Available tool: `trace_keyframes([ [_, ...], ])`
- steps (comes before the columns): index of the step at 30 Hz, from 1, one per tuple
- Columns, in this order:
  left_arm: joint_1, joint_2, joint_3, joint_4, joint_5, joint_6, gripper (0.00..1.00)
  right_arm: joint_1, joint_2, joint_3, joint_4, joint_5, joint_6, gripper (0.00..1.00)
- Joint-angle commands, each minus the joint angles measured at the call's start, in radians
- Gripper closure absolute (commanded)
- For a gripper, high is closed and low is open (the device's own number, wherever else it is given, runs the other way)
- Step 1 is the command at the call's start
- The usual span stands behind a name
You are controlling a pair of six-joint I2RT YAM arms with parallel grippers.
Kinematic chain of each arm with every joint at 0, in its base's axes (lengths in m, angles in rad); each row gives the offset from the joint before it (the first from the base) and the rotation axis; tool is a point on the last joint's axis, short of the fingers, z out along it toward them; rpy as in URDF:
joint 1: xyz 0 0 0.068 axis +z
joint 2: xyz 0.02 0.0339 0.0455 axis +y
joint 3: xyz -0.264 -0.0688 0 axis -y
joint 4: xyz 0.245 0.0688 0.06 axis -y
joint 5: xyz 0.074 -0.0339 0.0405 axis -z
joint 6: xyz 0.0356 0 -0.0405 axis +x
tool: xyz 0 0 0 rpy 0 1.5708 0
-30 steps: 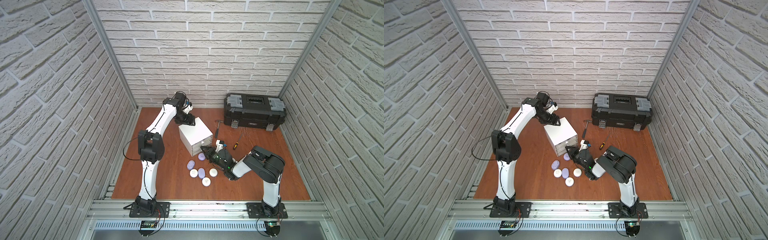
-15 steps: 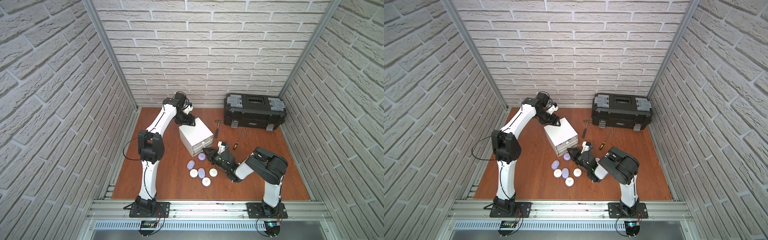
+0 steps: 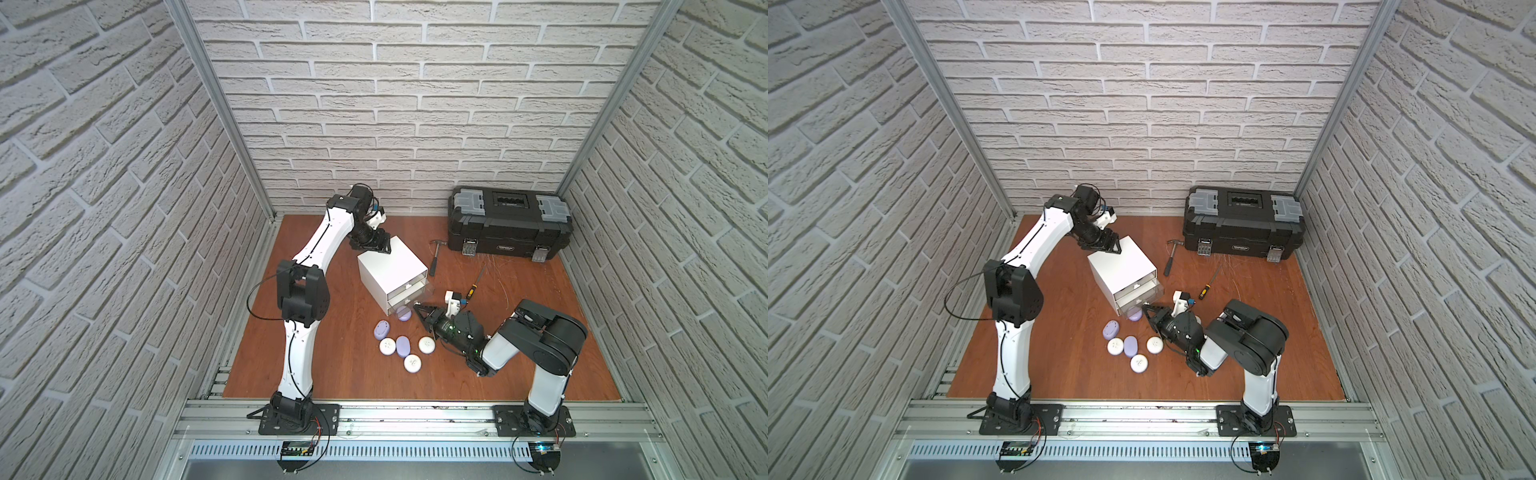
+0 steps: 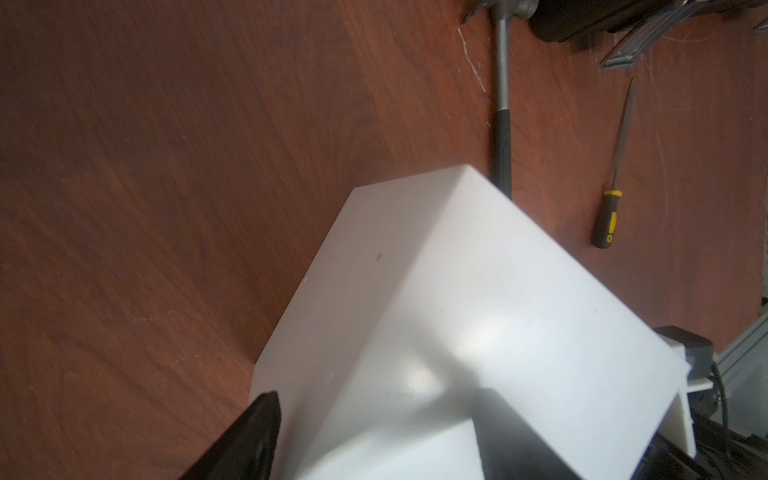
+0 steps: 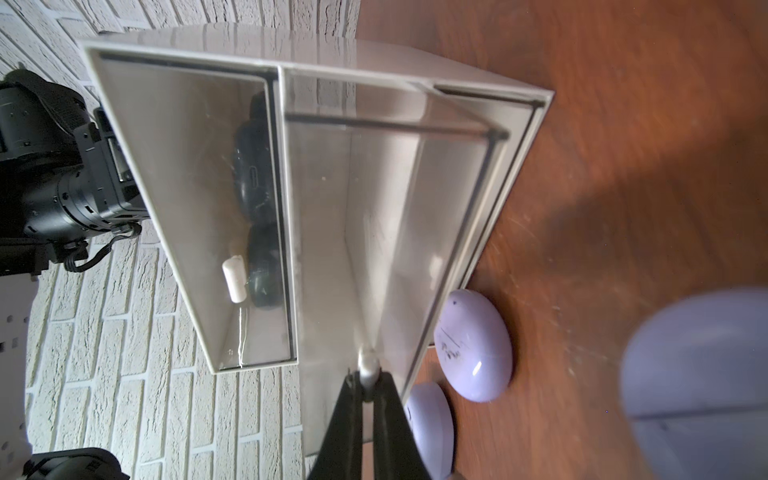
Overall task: Put the bluetooth earphones in the drawer according to color
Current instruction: Open the drawer in the storage box.
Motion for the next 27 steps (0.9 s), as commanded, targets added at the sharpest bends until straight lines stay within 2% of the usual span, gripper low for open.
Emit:
trace_keyframes([
  [1,-0.006,0.044,0.013,-0.063,-0.039,0.003,0.23,0.007,-0.028,-0.051,-0.001,-0.024,0.119,0.97],
  [13,-0.002,0.06,0.028,-0.07,-0.05,-0.008,0.23,0.019,-0.187,-0.162,-0.108,-0.034,0.074,0.97],
  [27,-0.004,0.065,0.039,-0.072,-0.048,-0.019,0.23,0.029,-0.433,-0.222,-0.399,-0.035,0.021,0.98],
])
